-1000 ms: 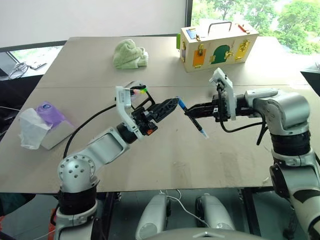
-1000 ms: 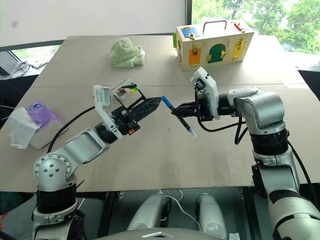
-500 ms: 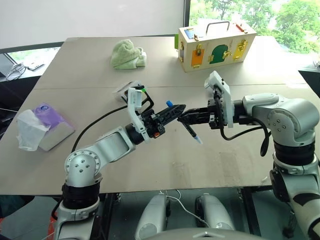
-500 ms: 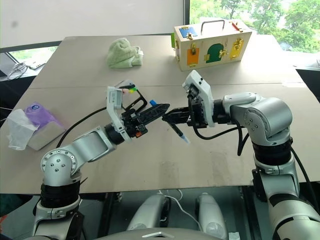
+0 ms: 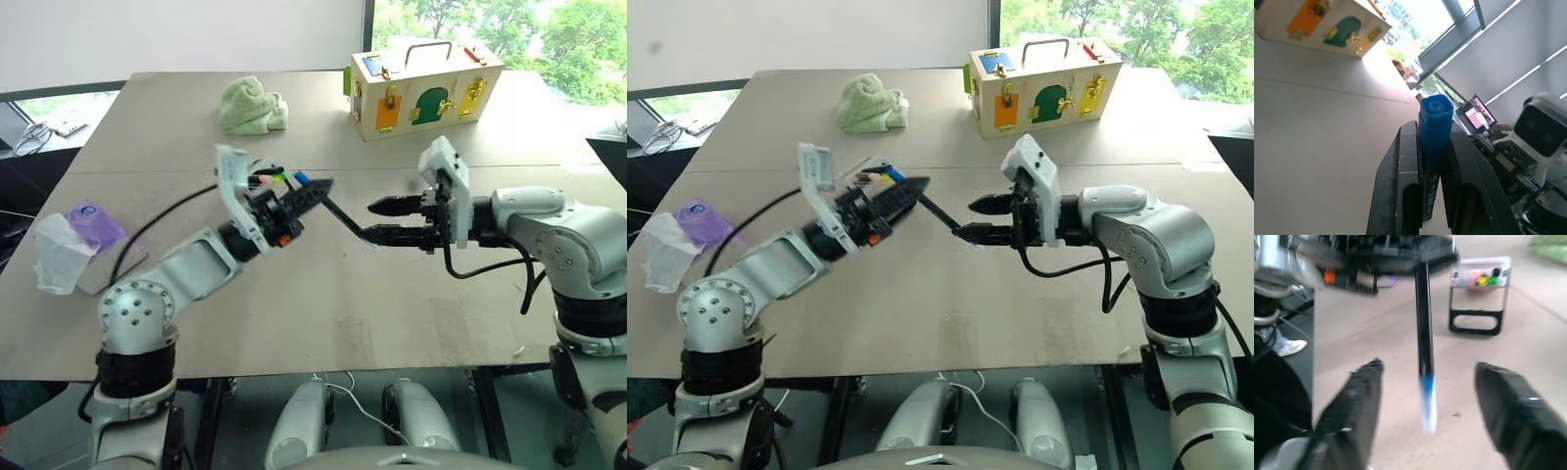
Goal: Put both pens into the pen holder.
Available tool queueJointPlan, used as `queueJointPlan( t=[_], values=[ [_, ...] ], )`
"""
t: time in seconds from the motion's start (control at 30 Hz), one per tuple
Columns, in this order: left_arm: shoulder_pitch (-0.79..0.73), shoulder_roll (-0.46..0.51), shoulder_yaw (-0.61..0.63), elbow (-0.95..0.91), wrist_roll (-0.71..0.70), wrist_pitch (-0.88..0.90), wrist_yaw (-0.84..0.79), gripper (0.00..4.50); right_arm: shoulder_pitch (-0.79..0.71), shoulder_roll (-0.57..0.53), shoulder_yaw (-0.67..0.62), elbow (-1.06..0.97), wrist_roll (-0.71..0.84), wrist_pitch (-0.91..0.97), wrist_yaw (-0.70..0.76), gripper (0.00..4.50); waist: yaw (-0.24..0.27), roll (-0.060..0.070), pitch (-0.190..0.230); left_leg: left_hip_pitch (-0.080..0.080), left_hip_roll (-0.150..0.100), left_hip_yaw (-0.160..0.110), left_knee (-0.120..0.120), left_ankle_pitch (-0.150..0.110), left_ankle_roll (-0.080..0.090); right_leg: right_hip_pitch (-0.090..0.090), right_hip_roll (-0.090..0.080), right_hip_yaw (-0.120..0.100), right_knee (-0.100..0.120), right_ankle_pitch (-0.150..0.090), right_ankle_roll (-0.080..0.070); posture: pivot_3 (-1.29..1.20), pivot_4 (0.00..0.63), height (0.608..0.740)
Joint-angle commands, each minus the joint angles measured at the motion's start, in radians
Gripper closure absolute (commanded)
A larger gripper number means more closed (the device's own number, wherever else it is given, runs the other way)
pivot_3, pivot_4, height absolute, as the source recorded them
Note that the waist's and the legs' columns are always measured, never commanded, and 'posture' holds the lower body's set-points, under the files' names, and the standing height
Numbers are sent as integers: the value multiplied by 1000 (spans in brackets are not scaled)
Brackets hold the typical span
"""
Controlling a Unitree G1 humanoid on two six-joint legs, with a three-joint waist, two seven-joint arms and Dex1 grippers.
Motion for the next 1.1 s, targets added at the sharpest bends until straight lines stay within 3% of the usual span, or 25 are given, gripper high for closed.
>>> queueJointPlan(
  t=[0.03, 0.2, 0.4, 0.73, 1.1],
  values=[
    [-97, 92, -12, -101, 249, -87, -95, 4500, 47, -58, -68, -85, 12, -79, -4, 1197, 2, -1, 0, 0, 0, 0, 0, 0, 0, 0, 0, 0, -1, 0, 0, 0, 150, 740],
    [-163, 284, -224, -206, 818, -269, -241, 4500, 126, -87, -64, -117, -41, -183, -61, 1197, -2, -1, 1, 1, 0, 6, -2, 0, 0, 0, 1, 1, -2, 0, 0, 0, 150, 740],
    [-167, 391, -370, -261, 1149, -267, -310, 4500, 144, -87, -43, -121, -39, -226, -85, 1197, -5, -1, 1, 2, 3, 6, -5, -2, 3, -1, 2, 2, -3, 0, 0, 0, 150, 740],
    [-48, 360, -370, -245, 1367, -247, -353, 4500, 161, -95, -21, -113, -43, -255, -102, 1197, -3, -2, 2, 1, 3, 5, -4, -2, 3, -1, 1, 2, -3, 0, 1, 0, 150, 740],
    [32, 301, -329, -184, 1505, -365, -387, 4500, 175, -92, -35, -122, -10, -280, -106, 1197, -4, -2, 1, 2, 3, 5, -4, -2, 4, -1, -1, 1, -2, 0, 0, 0, 150, 740]
  ],
)
